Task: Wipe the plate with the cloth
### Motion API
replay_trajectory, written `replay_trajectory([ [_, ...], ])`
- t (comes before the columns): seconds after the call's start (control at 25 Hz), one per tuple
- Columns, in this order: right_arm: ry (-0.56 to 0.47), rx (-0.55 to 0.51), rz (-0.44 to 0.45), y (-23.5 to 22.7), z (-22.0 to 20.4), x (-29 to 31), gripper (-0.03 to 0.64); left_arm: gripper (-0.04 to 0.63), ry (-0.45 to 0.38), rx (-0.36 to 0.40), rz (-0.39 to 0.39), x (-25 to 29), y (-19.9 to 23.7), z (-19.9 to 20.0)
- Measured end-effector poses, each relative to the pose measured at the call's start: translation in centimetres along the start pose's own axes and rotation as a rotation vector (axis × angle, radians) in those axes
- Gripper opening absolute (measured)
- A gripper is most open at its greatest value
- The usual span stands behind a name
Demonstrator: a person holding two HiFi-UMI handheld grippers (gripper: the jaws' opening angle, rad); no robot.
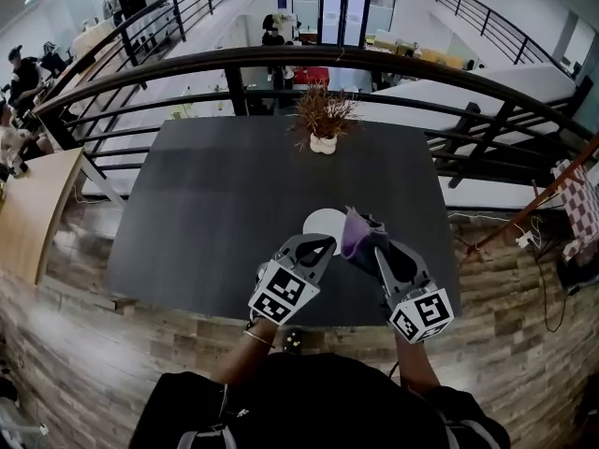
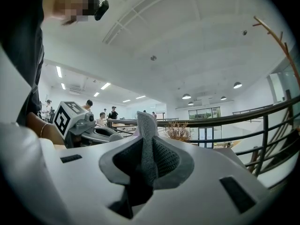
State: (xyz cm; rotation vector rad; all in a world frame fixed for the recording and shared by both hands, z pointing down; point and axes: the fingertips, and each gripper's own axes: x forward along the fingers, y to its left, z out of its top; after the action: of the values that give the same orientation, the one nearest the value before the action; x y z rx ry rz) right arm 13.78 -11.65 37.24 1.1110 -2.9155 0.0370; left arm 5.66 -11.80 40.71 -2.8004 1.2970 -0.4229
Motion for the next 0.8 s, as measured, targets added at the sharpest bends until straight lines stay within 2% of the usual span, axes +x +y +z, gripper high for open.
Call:
replay_trajectory([
  [0.44,-0.016,0.024,0.055,-0.4,0.5,-0.9,0.06,0.008,0.03,0.013,0.056,-1.0,-1.1,0.6],
  [0.8,-0.029,0.003,0.06,-0.2,1.1,-1.4,0.06,0.008,0.016,0.029,0.056,-1.1,-1.5,1.4],
])
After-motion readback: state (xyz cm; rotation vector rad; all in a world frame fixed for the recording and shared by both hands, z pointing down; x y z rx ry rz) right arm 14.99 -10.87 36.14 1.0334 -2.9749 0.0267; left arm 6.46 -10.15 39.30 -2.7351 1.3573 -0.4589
